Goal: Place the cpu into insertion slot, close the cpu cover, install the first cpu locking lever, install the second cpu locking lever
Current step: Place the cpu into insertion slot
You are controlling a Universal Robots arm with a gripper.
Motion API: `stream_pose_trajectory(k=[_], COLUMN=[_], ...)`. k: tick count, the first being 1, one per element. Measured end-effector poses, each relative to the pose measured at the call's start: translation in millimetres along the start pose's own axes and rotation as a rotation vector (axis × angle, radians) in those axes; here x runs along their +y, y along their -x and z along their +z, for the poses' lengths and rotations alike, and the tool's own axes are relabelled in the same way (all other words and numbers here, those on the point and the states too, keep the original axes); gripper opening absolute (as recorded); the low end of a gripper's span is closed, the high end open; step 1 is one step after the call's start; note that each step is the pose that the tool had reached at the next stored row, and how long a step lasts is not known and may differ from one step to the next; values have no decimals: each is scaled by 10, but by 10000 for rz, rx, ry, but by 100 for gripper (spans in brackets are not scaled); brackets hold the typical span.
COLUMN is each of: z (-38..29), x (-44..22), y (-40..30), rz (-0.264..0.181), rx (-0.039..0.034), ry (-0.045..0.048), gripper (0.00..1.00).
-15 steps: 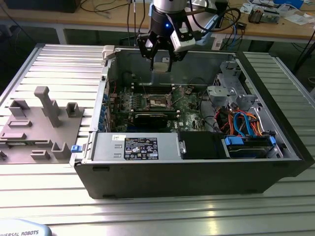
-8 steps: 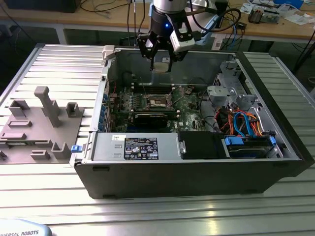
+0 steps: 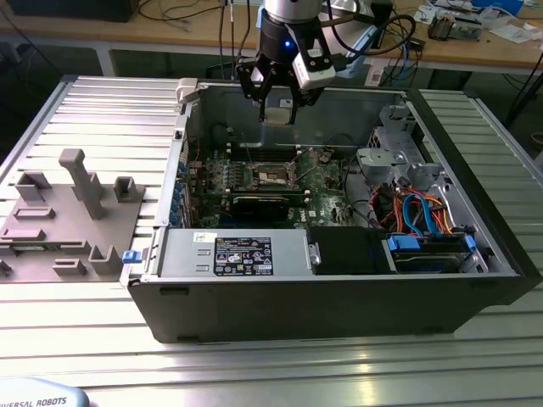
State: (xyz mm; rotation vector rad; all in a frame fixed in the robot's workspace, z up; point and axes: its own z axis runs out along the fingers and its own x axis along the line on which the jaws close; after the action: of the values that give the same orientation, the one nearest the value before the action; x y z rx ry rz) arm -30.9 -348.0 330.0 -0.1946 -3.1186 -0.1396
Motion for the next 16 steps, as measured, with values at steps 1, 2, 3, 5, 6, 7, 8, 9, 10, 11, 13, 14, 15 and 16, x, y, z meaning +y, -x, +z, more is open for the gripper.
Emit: stream_pose_trajectory(k=[1,2,3,5,6,7,8,9,10,11,13,14,15,16], z=[0,0,1,1,1,1,1,1,1,2,2,2,2,2], x=[0,0,0,0,0,0,0,0,0,0,0,0,0,0], y=[0,0,0,0,0,0,0,0,0,0,0,0,0,0], rz=[9,18,35,62,75,90,108,122,137,151,206,219,242,262], rx=[-1,-1,-3,-6,-7,-8,-9,-11,-12,-13,-19,-19,-21,-24], ry=[0,1,1,1,1,1,2,2,2,3,4,4,4,6], gripper=[54,54,54,54,54,54,54,54,54,54,54,54,54,54])
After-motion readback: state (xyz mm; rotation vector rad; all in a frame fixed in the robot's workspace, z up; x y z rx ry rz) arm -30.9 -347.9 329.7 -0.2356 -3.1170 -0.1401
